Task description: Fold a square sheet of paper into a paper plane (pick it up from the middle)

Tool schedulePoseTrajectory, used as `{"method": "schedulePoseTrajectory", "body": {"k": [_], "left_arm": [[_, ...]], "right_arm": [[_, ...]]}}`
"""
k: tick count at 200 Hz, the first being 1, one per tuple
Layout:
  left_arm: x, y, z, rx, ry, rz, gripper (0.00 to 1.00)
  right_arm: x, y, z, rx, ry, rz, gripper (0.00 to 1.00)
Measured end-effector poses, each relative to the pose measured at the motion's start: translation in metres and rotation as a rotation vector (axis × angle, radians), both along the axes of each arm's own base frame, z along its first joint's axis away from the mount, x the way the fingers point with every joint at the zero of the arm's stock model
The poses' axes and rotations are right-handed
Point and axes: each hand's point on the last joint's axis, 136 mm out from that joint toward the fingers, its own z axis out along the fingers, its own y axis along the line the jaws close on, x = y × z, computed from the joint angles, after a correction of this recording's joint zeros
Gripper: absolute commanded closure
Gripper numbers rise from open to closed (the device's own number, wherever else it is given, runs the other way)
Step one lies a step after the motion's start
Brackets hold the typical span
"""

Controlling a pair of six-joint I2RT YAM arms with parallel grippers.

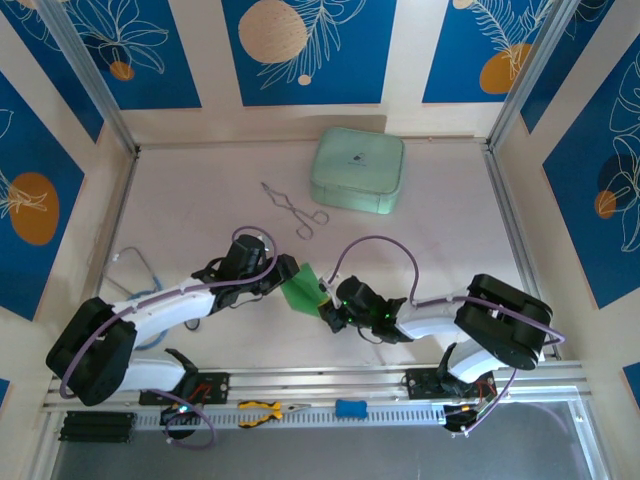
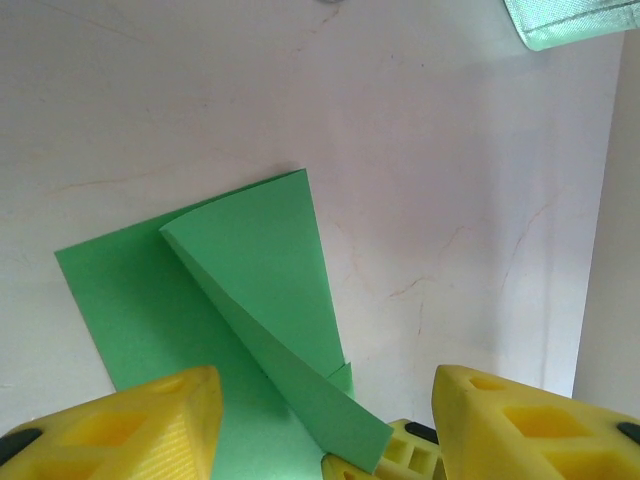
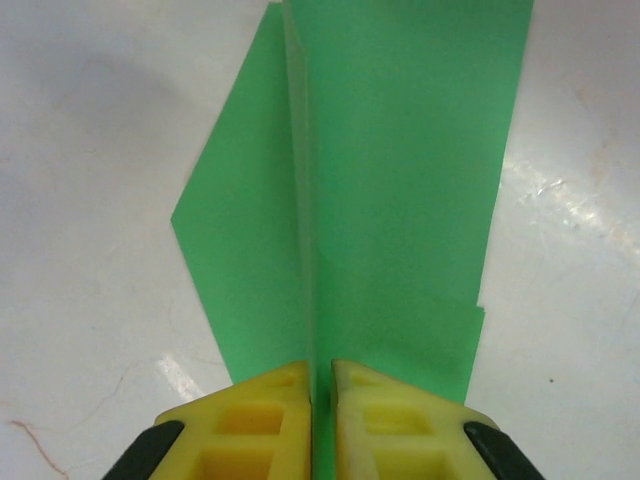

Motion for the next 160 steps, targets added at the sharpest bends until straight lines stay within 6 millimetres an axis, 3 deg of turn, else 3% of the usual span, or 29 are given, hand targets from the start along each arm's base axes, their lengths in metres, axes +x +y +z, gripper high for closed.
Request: {"method": "schedulePoseTrajectory", "body": {"k": [90,160], "left_arm": [[0.0,0.0,0.0,0.0,0.0,0.001,0.49],[-0.003,0.003,-0.006,0.01,0.011,0.001,0.7]], "right_arm": [[0.004,0.006,-0.002,0.032,0.084,-0.02,0.88],[0.013,0.012,0.007,0.134,0.267,-0.048,0.9]]}}
